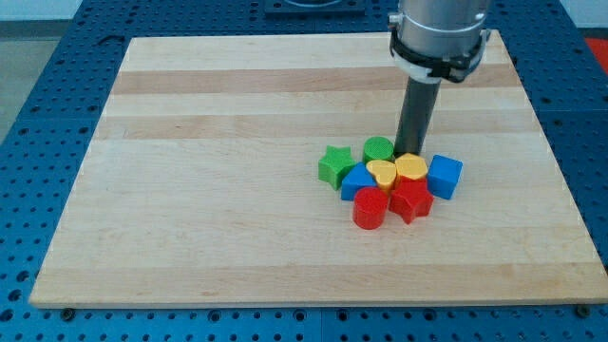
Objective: Move the blue cube and red star towards the bottom center
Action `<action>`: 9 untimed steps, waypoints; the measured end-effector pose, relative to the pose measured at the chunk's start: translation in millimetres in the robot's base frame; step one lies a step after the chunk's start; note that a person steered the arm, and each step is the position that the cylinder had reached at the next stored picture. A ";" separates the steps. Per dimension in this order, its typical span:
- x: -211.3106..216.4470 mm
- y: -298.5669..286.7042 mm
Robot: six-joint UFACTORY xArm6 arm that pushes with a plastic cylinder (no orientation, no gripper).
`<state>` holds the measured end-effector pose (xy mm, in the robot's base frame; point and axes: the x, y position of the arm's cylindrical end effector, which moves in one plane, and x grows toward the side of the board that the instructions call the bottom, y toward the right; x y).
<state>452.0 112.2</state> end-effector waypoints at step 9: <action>32.8 57.6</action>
<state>484.7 169.8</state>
